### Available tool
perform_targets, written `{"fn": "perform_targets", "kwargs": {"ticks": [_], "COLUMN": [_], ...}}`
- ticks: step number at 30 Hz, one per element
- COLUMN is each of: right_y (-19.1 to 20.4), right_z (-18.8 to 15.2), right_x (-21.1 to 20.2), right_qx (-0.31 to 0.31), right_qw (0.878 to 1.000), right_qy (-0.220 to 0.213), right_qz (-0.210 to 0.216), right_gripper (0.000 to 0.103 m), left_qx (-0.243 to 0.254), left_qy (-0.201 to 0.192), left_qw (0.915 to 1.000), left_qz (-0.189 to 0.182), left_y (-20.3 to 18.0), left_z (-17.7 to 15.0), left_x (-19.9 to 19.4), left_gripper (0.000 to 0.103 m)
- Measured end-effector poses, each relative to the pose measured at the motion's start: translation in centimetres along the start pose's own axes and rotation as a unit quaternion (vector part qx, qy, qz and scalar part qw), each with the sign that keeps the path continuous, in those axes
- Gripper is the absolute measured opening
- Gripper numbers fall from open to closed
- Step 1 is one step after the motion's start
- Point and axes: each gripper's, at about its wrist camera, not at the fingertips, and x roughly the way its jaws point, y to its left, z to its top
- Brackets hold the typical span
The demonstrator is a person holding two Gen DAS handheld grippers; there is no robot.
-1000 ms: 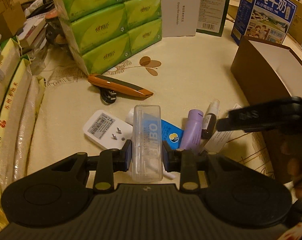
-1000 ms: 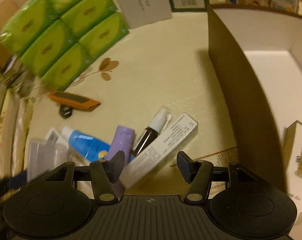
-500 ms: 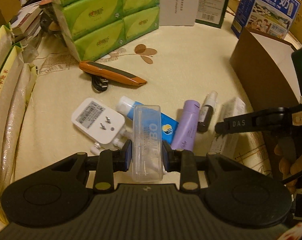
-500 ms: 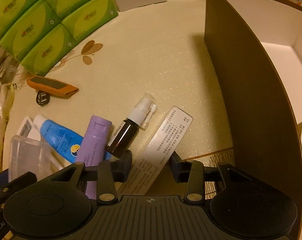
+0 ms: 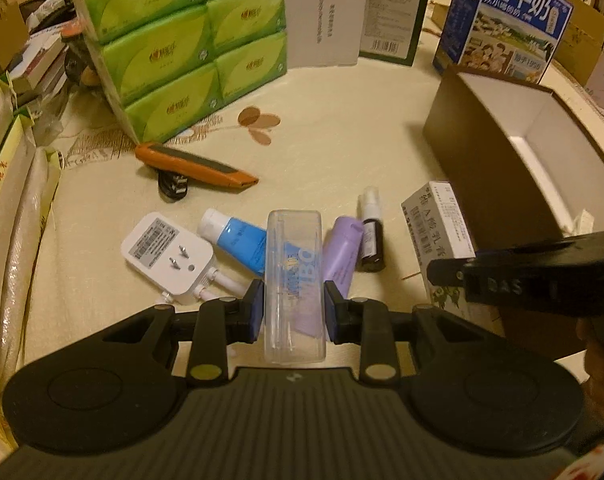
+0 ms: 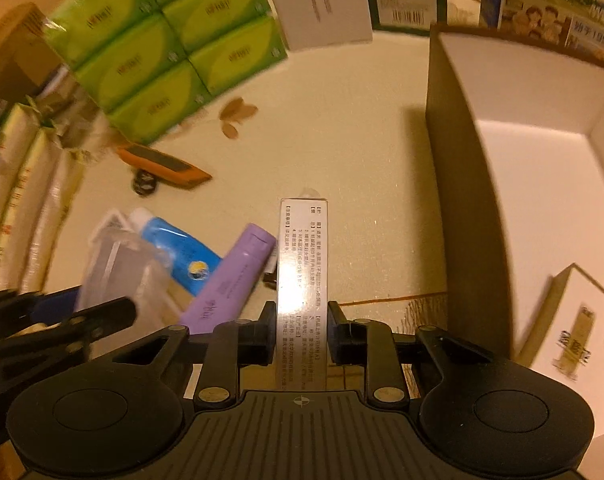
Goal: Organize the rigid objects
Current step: 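Grasp the clear plastic case with the left tool while the right tool grasps the white medicine box, then lower both held items into the cardboard box and release them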
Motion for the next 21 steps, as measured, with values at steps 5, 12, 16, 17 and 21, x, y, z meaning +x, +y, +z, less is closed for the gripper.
{"fn": "perform_targets", "kwargs": {"ticks": [5, 12, 16, 17, 21], "right_y": [-0.4, -3.6, -6.8, -7.6, -10.9], "right_z": [-0.3, -0.3, -0.4, -0.3, -0.4], "right_x": [-4.7, -11.1, -13.6, -13.9, -15.5], "right_qx": [-0.006, 0.021, 0.046, 0.053, 0.083], "right_qw": [0.999, 0.996, 0.993, 0.992, 0.987], "right_qy": [-0.035, -0.084, -0.100, -0.103, -0.113], "right_qz": [0.014, -0.007, -0.040, -0.045, -0.077], "right_gripper": [0.022, 0.022, 0.022, 0.022, 0.022], "left_qx": [0.009, 0.034, 0.052, 0.056, 0.069], "left_qy": [-0.022, -0.054, -0.066, -0.068, -0.069], "left_qw": [0.9996, 0.9962, 0.9924, 0.9914, 0.9881], "left_qz": [-0.013, -0.060, -0.090, -0.096, -0.119], "left_y": [-2.0, -6.9, -10.3, -11.2, -14.3], "left_z": [0.9, 2.7, 3.6, 3.9, 4.6], "left_x": [-2.3, -5.0, -5.7, -5.8, -5.6], "left_gripper": [0.027, 0.027, 0.026, 0.026, 0.027]}}
